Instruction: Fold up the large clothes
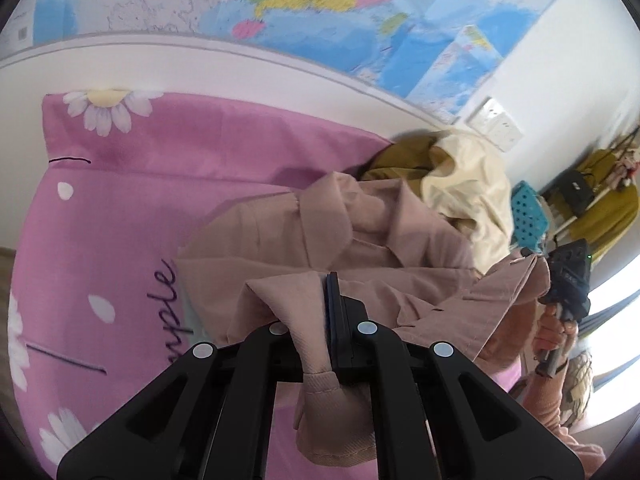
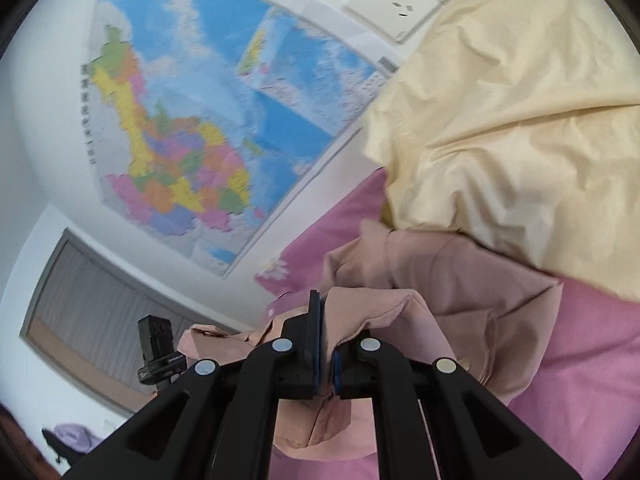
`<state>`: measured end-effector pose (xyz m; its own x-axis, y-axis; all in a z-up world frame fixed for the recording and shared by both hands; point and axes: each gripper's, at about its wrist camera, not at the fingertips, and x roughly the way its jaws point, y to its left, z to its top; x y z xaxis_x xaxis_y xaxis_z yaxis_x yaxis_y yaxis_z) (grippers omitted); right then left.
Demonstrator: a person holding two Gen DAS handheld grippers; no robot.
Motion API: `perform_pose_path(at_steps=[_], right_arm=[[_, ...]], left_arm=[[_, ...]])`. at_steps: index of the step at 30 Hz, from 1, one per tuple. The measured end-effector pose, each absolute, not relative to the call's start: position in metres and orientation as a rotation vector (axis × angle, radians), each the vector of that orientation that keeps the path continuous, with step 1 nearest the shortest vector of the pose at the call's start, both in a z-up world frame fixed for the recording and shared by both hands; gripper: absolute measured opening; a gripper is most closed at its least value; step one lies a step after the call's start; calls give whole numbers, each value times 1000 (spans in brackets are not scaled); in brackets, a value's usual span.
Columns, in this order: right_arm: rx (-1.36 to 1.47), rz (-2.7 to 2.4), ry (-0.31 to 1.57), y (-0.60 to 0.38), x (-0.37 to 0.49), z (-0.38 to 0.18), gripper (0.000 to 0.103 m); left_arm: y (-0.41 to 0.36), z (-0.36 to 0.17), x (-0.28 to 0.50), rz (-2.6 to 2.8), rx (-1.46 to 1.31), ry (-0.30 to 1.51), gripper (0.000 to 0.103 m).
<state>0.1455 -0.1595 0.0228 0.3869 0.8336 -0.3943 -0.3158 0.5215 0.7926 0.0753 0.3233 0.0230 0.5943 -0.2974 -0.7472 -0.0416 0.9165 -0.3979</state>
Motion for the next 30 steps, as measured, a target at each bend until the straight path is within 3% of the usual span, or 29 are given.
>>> perform_pose_path(at_steps=[22,27,30], right_arm=[[734,723,980,-156,191,-27,7],[715,706,1000,-154,194,-29,14],[672,711,1001,-152,192,-24,26]], left_arm=[[298,-5,117,-24,-204,946,6],[296,-11,124,-19,-192,953,7],[296,-16,129,-25,-188,957,7]])
